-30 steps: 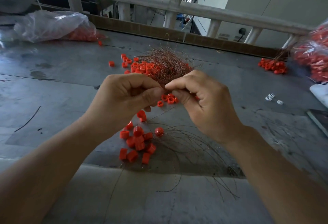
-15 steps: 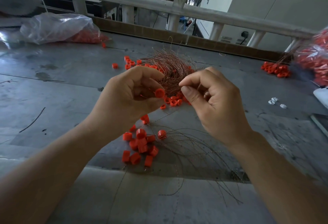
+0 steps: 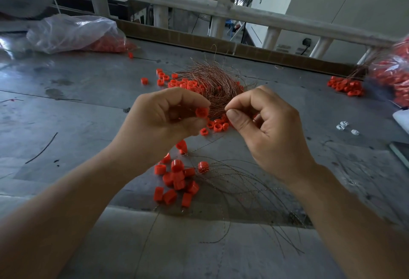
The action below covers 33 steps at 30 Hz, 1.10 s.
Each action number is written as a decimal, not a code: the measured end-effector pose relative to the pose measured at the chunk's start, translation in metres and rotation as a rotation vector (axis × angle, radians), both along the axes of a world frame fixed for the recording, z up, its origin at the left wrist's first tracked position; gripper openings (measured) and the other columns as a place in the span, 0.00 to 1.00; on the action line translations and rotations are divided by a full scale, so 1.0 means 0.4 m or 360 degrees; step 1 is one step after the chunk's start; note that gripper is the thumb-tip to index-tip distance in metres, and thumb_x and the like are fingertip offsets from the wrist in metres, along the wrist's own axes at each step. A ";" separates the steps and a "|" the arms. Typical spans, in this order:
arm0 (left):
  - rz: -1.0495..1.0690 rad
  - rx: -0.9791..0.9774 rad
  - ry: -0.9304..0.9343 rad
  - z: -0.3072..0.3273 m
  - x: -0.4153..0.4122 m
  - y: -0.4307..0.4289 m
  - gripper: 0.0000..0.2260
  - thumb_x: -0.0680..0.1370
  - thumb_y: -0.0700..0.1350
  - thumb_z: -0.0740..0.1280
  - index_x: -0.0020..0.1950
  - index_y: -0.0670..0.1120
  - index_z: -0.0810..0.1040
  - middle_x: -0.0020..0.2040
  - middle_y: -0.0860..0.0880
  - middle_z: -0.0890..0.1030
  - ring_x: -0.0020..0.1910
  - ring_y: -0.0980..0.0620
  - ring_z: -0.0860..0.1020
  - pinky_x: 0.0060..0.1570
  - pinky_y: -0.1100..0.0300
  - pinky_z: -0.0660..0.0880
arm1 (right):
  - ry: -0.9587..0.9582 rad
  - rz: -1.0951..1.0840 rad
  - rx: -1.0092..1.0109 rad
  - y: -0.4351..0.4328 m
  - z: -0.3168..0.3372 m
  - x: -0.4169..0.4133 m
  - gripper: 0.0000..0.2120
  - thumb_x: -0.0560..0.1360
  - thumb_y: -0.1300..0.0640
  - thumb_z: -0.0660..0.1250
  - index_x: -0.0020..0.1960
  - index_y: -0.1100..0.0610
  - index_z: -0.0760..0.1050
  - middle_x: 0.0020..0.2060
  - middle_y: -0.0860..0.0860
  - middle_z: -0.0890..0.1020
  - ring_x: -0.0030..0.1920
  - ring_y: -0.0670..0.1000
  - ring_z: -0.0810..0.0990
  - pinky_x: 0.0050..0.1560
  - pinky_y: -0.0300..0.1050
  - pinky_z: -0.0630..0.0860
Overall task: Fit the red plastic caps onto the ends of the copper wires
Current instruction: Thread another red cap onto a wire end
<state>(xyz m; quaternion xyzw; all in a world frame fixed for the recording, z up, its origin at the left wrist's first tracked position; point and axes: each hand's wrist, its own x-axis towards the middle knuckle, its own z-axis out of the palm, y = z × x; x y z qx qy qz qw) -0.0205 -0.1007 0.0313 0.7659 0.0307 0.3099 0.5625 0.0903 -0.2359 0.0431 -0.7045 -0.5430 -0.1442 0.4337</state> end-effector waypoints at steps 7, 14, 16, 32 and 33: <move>-0.0106 -0.0255 0.0046 0.001 -0.002 0.009 0.13 0.61 0.43 0.70 0.44 0.53 0.82 0.36 0.53 0.82 0.34 0.57 0.79 0.39 0.69 0.76 | 0.0025 -0.0003 -0.0003 -0.003 0.003 -0.001 0.03 0.72 0.62 0.65 0.42 0.60 0.77 0.36 0.41 0.73 0.36 0.37 0.71 0.38 0.26 0.67; -0.0190 -0.0330 0.0049 0.002 -0.004 0.002 0.13 0.62 0.38 0.67 0.46 0.48 0.80 0.38 0.51 0.84 0.38 0.57 0.82 0.40 0.70 0.76 | 0.0065 -0.0010 -0.0001 -0.005 0.005 -0.002 0.02 0.72 0.62 0.65 0.41 0.60 0.77 0.36 0.44 0.74 0.36 0.38 0.71 0.38 0.27 0.67; -0.0213 -0.0329 0.0042 0.003 -0.005 0.000 0.15 0.62 0.38 0.68 0.46 0.50 0.81 0.40 0.51 0.84 0.39 0.58 0.82 0.41 0.70 0.76 | 0.0071 0.0007 -0.0011 -0.004 0.004 -0.003 0.02 0.72 0.62 0.65 0.41 0.60 0.77 0.36 0.44 0.74 0.36 0.39 0.72 0.38 0.27 0.67; -0.0327 -0.0381 0.0006 0.003 -0.008 0.010 0.14 0.66 0.36 0.69 0.50 0.48 0.82 0.43 0.48 0.84 0.41 0.52 0.83 0.41 0.65 0.77 | -0.0046 0.0032 -0.0088 0.000 0.005 -0.006 0.03 0.71 0.63 0.66 0.41 0.61 0.78 0.34 0.44 0.72 0.36 0.42 0.73 0.38 0.30 0.69; -0.0329 -0.0400 -0.0006 0.002 -0.008 0.012 0.13 0.66 0.36 0.69 0.49 0.47 0.81 0.43 0.48 0.84 0.41 0.52 0.83 0.41 0.65 0.77 | -0.0056 0.0020 -0.0085 -0.001 0.005 -0.007 0.02 0.71 0.63 0.66 0.41 0.61 0.78 0.34 0.45 0.73 0.36 0.43 0.73 0.38 0.30 0.69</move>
